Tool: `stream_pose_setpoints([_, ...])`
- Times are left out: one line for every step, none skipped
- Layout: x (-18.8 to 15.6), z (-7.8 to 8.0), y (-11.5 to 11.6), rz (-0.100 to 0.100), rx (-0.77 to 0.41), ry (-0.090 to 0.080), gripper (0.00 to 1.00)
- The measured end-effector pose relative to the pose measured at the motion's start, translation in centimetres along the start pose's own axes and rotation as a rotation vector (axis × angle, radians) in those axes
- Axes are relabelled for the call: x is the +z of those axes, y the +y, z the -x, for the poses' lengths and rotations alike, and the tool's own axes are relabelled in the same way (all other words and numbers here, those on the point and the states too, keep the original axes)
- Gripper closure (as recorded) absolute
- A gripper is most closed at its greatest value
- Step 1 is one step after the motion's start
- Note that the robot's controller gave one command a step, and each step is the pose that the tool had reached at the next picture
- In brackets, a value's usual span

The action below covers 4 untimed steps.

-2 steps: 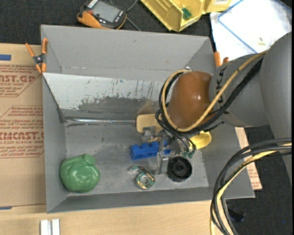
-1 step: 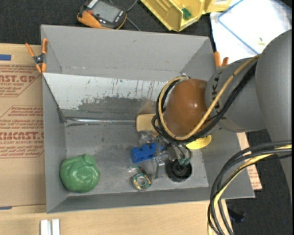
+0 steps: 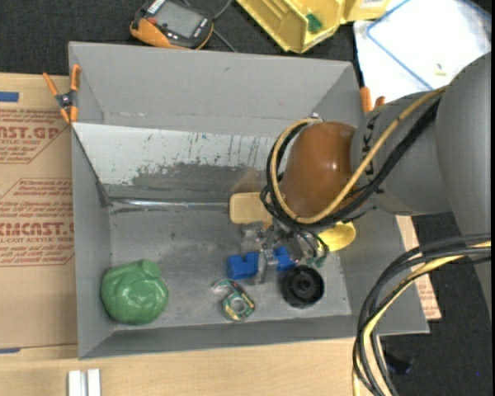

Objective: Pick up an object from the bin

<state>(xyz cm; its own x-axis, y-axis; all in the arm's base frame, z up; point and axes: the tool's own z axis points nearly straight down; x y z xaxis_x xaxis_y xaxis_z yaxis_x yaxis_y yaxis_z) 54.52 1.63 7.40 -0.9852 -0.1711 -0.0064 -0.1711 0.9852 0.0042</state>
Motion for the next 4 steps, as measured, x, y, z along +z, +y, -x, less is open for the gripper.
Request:
stream_pose_setpoints([0.0,0.0,0.0,0.0,0.0,0.0,1.0])
stream_pose_setpoints([-1.6,-0.2,0.1,0.001,0.0,0.005,1.0])
stream_pose_setpoints([-2.9,0.0,0.1,0.0,0.0,0.0,1.0])
stream_pose_setpoints([-4.8,-0.3,0.2,0.002,0.0,0.013,1.0])
